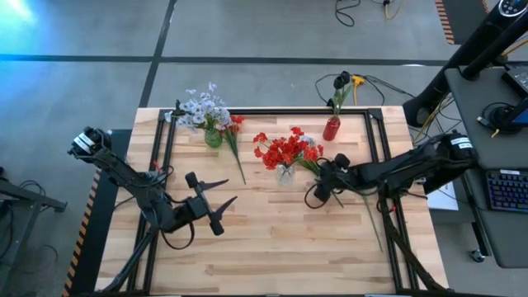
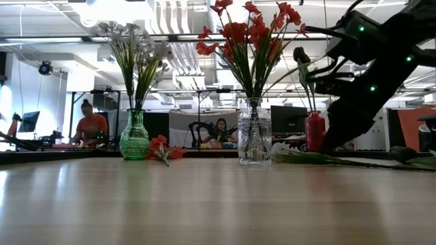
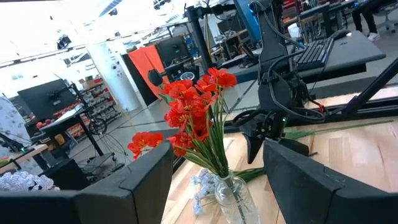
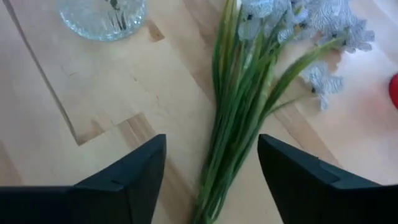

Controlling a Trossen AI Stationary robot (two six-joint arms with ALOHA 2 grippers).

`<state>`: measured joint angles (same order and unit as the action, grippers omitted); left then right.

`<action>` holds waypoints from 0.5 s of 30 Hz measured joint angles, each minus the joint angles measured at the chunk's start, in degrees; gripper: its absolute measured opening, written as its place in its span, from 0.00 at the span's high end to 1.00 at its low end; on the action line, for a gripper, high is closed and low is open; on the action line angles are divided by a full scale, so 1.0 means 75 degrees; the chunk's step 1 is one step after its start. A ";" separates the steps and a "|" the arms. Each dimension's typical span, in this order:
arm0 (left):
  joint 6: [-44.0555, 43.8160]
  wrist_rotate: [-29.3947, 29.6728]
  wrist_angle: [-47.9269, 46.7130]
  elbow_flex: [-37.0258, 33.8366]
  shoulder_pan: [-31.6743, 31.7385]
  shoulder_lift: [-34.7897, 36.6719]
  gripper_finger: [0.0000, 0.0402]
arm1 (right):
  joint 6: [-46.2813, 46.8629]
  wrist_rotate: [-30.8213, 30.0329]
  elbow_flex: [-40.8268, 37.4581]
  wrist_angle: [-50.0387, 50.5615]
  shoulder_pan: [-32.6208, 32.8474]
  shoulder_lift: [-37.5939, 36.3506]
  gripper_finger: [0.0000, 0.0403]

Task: Sort flowers into vase by color
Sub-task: Put the white flower into the green vase

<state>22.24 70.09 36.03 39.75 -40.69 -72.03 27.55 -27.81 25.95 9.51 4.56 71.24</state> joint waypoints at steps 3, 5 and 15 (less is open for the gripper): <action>-0.0099 -0.0001 -0.0126 0.0000 0.0003 0.0000 0.42 | -0.0259 -0.0108 -0.0225 -0.0640 0.0000 0.0120 0.35; -0.0143 -0.0004 -0.0181 0.0000 0.0000 0.0000 0.42 | -0.0272 -0.0238 -0.0424 -0.0942 0.0000 0.0120 0.33; -0.0305 -0.0002 -0.0385 0.0000 0.0001 0.0003 0.42 | 0.0326 -0.0457 -0.1559 -0.2522 0.0006 -0.0037 0.32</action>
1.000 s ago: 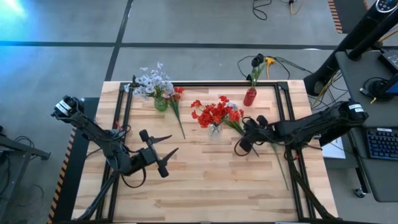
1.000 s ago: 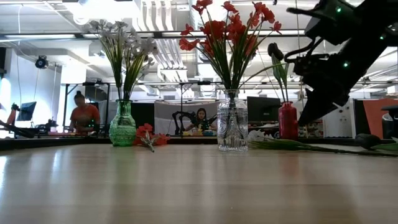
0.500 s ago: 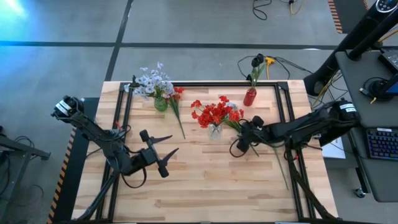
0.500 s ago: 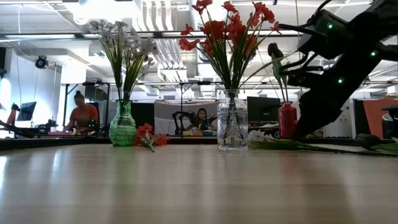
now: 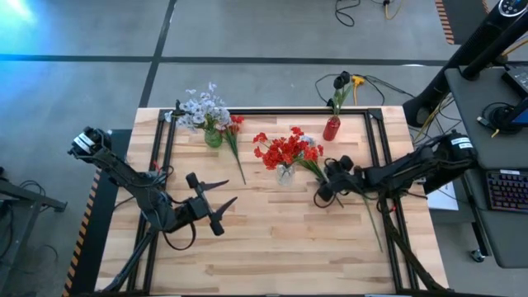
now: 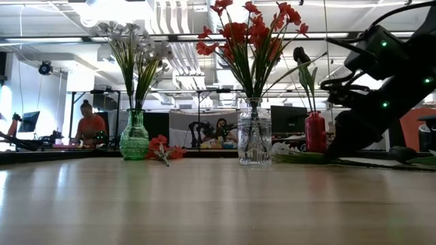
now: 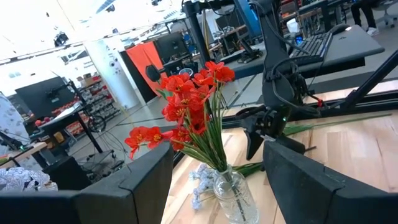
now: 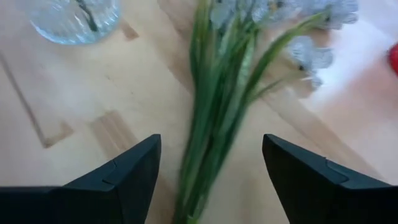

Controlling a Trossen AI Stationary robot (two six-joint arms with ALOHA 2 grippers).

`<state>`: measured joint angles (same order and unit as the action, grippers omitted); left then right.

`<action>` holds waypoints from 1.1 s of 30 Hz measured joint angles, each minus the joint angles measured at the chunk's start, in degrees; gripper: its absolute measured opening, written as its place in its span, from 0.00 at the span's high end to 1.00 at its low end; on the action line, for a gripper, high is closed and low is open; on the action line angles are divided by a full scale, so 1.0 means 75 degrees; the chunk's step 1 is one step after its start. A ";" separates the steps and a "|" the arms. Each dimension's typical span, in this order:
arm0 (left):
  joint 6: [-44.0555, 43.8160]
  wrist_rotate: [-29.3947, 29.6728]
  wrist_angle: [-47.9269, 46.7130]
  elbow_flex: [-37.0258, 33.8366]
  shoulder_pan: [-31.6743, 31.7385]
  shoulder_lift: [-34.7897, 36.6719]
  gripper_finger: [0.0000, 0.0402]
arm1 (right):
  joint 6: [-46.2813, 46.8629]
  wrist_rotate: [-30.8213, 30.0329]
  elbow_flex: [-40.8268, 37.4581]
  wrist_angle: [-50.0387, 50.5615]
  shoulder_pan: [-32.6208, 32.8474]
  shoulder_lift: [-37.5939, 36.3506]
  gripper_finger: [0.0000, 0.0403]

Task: Sort flowers into vase by color
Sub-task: Put the white flower into the green vase

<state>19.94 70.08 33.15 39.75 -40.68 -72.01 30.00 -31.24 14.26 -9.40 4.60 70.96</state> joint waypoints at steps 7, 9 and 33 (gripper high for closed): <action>-0.0049 -0.0003 -0.0029 0.0000 0.0002 0.0000 0.42 | 0.0101 0.0218 -0.0187 -0.0449 -0.0003 0.0195 0.40; -0.0048 -0.0005 -0.0030 0.0000 0.0002 0.0000 0.42 | 0.0181 0.0221 -0.0195 -0.0507 0.0002 0.0297 0.43; -0.0192 -0.0016 -0.0160 -0.0003 0.0002 0.0000 0.42 | 0.0718 0.0322 -0.0198 -0.0423 -0.0003 0.0320 0.95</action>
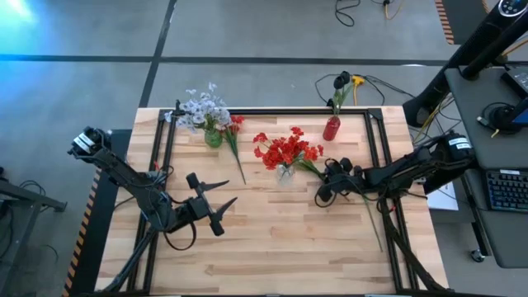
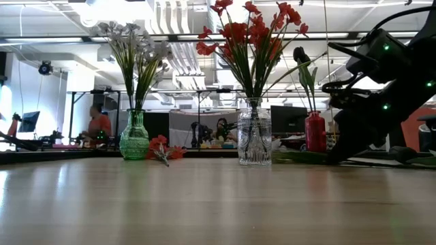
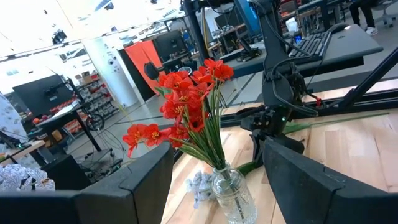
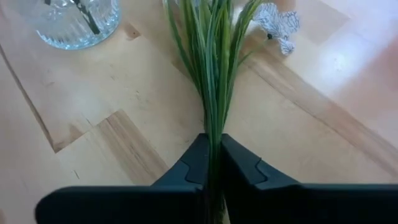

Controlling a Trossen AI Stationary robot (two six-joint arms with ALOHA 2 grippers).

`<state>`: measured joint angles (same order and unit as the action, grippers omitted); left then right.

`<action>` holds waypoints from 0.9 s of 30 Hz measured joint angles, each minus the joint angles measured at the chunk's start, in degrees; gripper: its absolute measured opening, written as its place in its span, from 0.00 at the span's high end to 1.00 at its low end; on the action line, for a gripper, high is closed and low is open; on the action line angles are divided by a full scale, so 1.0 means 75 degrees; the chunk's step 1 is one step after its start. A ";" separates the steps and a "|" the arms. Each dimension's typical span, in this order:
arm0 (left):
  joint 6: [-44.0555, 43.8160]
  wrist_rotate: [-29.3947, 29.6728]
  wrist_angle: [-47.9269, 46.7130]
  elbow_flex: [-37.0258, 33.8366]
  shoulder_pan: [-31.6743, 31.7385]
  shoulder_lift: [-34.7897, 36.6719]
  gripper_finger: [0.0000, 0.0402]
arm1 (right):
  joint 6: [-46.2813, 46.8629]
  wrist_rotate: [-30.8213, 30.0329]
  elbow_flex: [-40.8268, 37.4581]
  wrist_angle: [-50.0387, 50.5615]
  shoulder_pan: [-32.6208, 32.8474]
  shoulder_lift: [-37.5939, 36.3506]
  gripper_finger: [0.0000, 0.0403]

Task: Sort flowers into vase by color
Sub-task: Put the white flower into the green vase

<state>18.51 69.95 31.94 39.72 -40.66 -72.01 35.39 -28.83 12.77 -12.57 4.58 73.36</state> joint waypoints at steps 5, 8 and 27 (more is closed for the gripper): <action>-0.0085 -0.0003 0.0000 0.0000 0.0000 0.0000 0.42 | 0.0415 0.0215 0.0056 0.0391 0.0000 -0.0437 0.95; -0.0145 -0.0002 -0.0003 0.0000 0.0000 0.0000 0.42 | 0.0736 0.0254 0.0430 0.1515 0.0006 -0.0821 0.96; -0.0903 -0.0016 -0.0096 0.0000 -0.0001 0.0000 0.42 | 0.2817 0.0813 0.4264 0.8978 0.1460 -0.1308 0.96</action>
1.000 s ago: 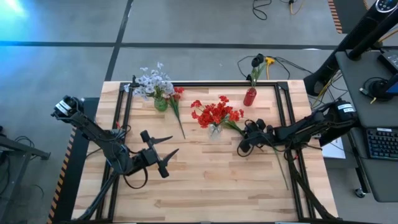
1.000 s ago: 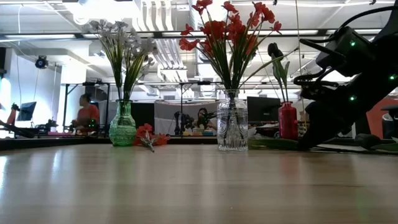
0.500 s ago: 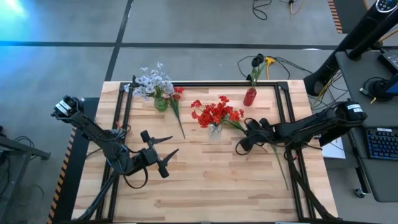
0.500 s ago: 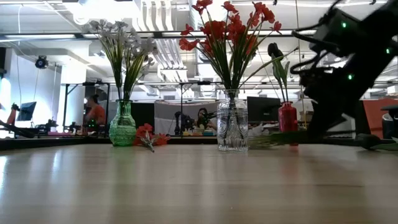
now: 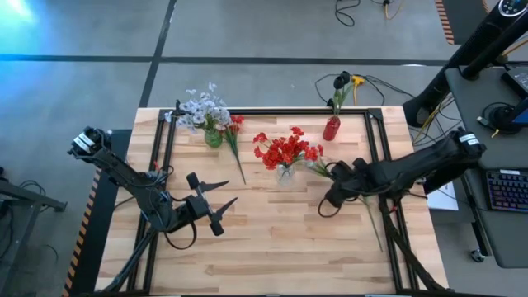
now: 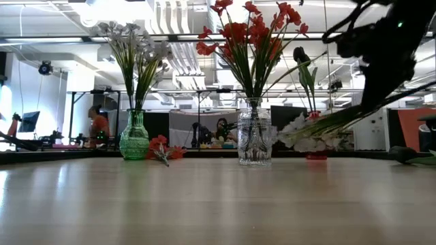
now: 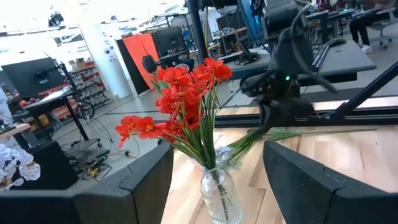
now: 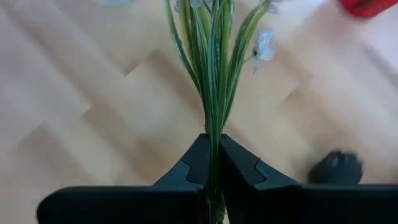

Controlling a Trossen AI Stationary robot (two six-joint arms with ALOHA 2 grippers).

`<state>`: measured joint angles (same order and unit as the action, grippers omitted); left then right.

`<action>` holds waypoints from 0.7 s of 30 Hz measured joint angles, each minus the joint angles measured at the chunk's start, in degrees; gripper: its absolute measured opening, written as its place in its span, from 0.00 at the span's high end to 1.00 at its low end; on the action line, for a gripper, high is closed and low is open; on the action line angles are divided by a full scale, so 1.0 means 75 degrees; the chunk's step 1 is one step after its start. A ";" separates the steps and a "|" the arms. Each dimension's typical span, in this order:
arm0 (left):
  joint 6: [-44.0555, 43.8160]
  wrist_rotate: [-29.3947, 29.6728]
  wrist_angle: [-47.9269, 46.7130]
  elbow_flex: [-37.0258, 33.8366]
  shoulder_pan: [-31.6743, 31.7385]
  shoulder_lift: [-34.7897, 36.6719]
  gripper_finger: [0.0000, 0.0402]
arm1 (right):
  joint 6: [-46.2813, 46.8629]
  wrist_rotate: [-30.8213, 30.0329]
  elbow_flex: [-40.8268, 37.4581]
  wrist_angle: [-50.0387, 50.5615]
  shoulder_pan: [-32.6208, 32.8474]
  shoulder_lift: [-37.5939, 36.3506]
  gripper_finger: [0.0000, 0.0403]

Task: Sort flowers into vase by color
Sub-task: Put the white flower into the green vase

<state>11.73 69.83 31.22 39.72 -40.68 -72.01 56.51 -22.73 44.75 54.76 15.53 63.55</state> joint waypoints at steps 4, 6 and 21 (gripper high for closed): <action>-0.0159 -0.0001 0.0000 0.0000 0.0001 0.0000 0.42 | 0.0389 0.0995 0.0488 0.0634 0.0286 0.0005 0.96; -0.0230 -0.0001 0.0000 0.0000 0.0001 0.0000 0.42 | 0.0546 0.1577 0.0688 0.0924 0.0393 0.0056 0.96; -0.0028 -0.0328 0.0065 0.0205 0.0001 0.0003 0.42 | 0.0119 0.2183 0.2311 0.0480 0.1885 0.0087 0.96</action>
<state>11.52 67.37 31.71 41.26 -40.67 -71.99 57.40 -6.36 62.08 58.36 29.67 64.20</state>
